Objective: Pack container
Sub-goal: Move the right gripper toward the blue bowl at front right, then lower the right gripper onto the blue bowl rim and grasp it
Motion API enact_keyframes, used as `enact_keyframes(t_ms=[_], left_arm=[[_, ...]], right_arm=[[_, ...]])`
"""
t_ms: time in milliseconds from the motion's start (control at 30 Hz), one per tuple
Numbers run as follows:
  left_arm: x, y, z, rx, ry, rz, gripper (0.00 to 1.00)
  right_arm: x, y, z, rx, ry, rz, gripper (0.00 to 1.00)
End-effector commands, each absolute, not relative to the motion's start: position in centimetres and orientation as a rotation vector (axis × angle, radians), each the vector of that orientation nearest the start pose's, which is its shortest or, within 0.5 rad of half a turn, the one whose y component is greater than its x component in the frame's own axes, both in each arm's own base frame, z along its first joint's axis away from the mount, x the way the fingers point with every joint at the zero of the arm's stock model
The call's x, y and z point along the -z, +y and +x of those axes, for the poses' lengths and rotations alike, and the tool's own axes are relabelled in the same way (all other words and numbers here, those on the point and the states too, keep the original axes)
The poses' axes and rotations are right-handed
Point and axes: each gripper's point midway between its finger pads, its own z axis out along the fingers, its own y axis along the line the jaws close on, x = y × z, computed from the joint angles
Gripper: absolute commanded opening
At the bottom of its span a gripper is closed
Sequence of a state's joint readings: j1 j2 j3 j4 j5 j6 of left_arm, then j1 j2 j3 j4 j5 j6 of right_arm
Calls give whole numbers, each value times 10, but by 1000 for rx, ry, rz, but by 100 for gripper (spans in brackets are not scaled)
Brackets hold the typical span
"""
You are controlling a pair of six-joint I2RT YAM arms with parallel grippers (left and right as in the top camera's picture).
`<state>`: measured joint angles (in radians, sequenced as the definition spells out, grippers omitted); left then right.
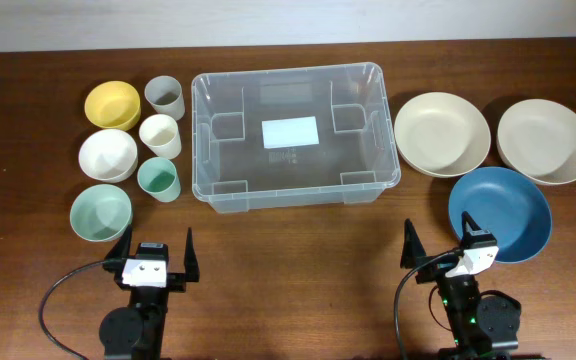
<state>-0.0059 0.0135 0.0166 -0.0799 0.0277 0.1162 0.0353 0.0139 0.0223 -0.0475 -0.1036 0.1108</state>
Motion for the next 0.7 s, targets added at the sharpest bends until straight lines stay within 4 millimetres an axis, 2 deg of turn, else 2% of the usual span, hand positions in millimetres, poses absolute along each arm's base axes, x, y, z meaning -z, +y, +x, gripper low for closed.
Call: enact_keyframes(t_ms=[0, 100, 200, 267, 367, 467, 567, 600, 667], left_arm=[[-157, -7, 246, -58, 1642, 133, 100], [-157, -8, 246, -57, 1642, 133, 100], [-157, -8, 246, -57, 1642, 133, 100], [-157, -8, 246, -57, 1642, 133, 100], [-157, -8, 246, -57, 1642, 133, 100], [-157, -8, 246, -57, 1642, 133, 100], [-157, -8, 246, -57, 1642, 133, 100], [-157, -8, 246, -57, 1642, 133, 100], [-157, -8, 246, -57, 1642, 133, 100]], right_arm=[[-216, 30, 236, -229, 1526, -29, 99], [-245, 15, 229, -166, 1519, 38, 99], [-266, -8, 220, -76, 1574, 166, 99], [-276, -24, 214, -3, 1646, 252, 99], [-281, -37, 207, 43, 1777, 368, 99], [-284, -30, 205, -36, 1901, 440, 99], [-282, 1, 209, -199, 2028, 337, 99], [-278, 4, 210, -213, 2059, 329, 99], [-274, -6, 215, -150, 2070, 368, 99]])
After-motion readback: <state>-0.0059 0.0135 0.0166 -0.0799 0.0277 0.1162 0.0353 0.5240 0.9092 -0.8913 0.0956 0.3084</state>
